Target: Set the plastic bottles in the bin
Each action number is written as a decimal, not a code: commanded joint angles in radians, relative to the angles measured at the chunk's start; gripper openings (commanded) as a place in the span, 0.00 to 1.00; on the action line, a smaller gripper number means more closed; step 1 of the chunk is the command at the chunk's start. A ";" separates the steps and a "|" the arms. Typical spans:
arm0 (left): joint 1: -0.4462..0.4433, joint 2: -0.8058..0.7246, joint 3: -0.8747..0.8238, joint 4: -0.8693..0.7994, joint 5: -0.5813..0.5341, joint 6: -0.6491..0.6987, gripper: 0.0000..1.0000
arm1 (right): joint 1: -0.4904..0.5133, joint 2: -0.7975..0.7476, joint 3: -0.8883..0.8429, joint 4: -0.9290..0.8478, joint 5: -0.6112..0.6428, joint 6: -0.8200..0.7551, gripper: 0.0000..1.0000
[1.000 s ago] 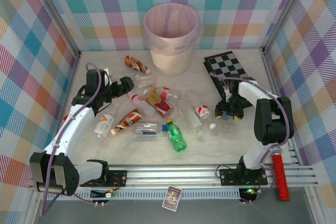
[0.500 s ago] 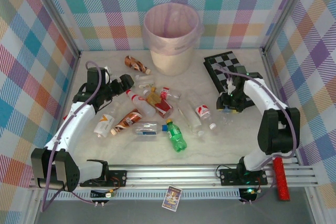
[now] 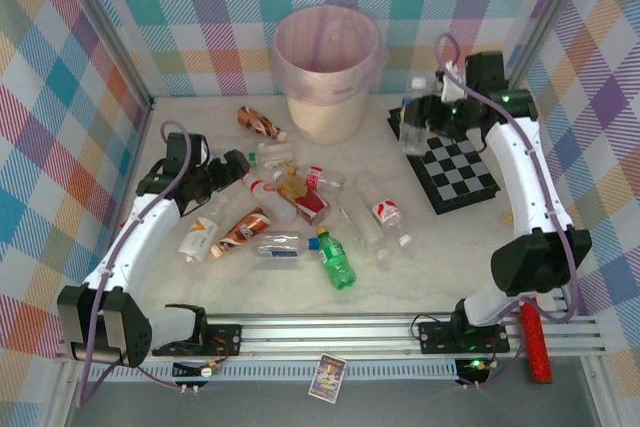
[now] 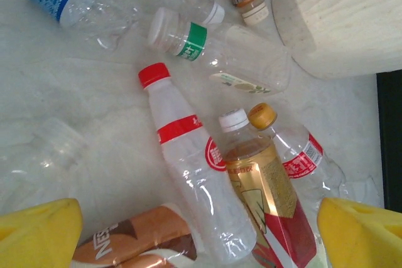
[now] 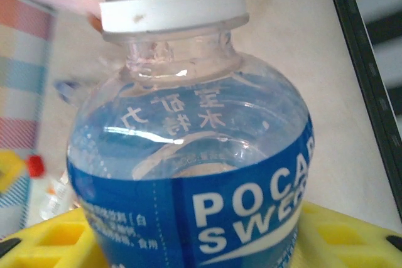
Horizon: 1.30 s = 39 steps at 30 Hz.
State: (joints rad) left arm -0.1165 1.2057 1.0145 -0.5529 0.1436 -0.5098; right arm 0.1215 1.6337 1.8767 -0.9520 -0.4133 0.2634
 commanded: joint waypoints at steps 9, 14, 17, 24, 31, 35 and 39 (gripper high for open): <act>-0.009 -0.060 -0.024 -0.211 0.008 0.080 0.90 | 0.114 0.518 0.812 0.150 -0.087 0.135 0.45; -0.013 -0.069 -0.027 -0.265 0.000 0.130 0.89 | 0.121 0.657 0.863 0.433 -0.076 0.244 0.38; -0.016 -0.079 -0.019 -0.292 -0.026 0.143 0.88 | 0.147 0.702 0.865 0.502 -0.034 0.205 0.39; -0.018 -0.088 -0.007 -0.300 -0.041 0.148 0.88 | 0.199 0.770 0.866 0.556 0.016 0.082 0.43; -0.018 -0.069 0.029 -0.333 -0.065 0.184 0.90 | 0.222 0.799 0.865 0.518 0.038 0.005 0.68; -0.017 -0.044 0.060 -0.367 -0.094 0.233 0.91 | 0.221 0.789 0.874 0.519 0.053 -0.024 0.82; -0.018 -0.030 0.074 -0.383 -0.137 0.272 0.91 | 0.220 0.756 0.876 0.496 0.051 -0.060 0.96</act>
State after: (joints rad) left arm -0.1242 1.1641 1.0573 -0.8864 0.0528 -0.2932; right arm 0.3462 2.4229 2.7205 -0.4496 -0.3702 0.2501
